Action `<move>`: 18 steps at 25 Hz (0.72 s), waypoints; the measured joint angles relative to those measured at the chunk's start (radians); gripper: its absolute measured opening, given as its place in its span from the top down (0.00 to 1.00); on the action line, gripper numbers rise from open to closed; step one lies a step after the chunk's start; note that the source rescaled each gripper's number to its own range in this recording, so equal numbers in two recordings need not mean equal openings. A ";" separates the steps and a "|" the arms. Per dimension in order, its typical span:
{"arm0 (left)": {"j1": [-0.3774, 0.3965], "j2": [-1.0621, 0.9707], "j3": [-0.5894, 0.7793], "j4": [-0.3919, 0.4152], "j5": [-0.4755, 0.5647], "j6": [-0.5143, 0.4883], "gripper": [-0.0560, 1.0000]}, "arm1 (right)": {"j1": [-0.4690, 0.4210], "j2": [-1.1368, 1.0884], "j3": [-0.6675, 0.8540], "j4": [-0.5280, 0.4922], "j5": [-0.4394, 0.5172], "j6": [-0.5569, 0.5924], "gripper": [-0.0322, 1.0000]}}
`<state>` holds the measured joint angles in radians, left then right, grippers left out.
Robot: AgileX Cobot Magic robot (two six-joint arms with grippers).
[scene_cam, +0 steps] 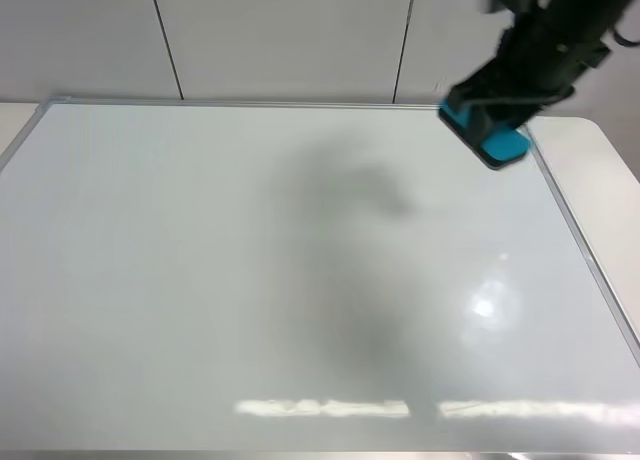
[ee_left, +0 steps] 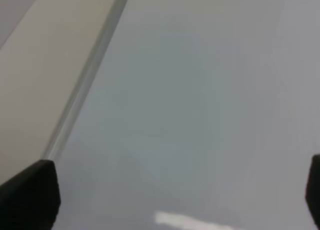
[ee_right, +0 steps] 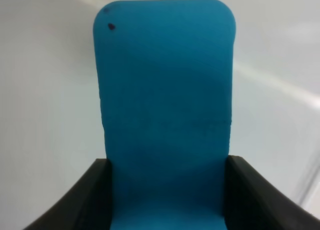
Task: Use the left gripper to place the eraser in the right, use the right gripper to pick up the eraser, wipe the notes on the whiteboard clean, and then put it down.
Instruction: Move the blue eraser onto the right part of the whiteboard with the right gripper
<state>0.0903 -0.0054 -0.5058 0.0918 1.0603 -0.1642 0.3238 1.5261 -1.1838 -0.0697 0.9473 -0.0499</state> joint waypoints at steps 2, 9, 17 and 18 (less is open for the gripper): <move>0.000 0.000 0.000 0.000 0.000 0.000 0.00 | -0.074 -0.098 0.140 -0.001 -0.069 0.022 0.97; 0.000 0.000 0.000 0.000 0.000 0.000 0.00 | -0.200 -0.245 0.430 -0.004 -0.216 0.090 0.97; 0.000 0.000 0.000 0.000 0.000 0.000 0.00 | -0.200 -0.121 0.510 0.035 -0.354 0.106 0.97; 0.000 0.000 0.000 0.000 0.000 0.000 0.00 | -0.200 -0.097 0.510 0.044 -0.377 0.106 0.97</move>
<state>0.0903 -0.0054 -0.5058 0.0918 1.0603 -0.1642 0.1236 1.4289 -0.6743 -0.0256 0.5701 0.0566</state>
